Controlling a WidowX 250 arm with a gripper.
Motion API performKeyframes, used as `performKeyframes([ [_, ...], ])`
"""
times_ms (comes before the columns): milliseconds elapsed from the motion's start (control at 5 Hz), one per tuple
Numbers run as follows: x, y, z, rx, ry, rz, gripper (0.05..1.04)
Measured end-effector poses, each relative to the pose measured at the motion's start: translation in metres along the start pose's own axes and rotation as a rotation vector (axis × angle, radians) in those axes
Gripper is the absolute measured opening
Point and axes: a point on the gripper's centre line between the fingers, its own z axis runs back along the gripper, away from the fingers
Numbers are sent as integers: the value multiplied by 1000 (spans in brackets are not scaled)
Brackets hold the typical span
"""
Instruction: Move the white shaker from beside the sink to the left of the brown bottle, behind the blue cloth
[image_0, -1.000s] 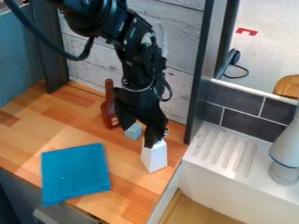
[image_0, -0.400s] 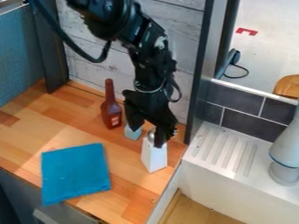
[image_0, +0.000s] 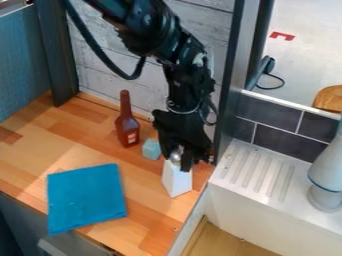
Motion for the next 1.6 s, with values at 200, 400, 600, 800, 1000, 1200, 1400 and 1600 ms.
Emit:
performKeyframes([
  [200, 2, 0, 0, 0, -2, -4, 534],
  [400, 0, -2, 0, -13, 13, -13, 534],
  [600, 13, -2, 35, -30, -56, -10, 534],
  [800, 25, -1, 79, -48, -147, -1, 534],
  [1000, 29, 26, 105, -48, -191, 65, 534],
  [1200, 32, 61, 121, -22, -207, 136, 534],
  [1400, 28, 101, 134, 9, -223, 222, 534],
  [1600, 17, 136, 138, 23, -234, 309, 534],
])
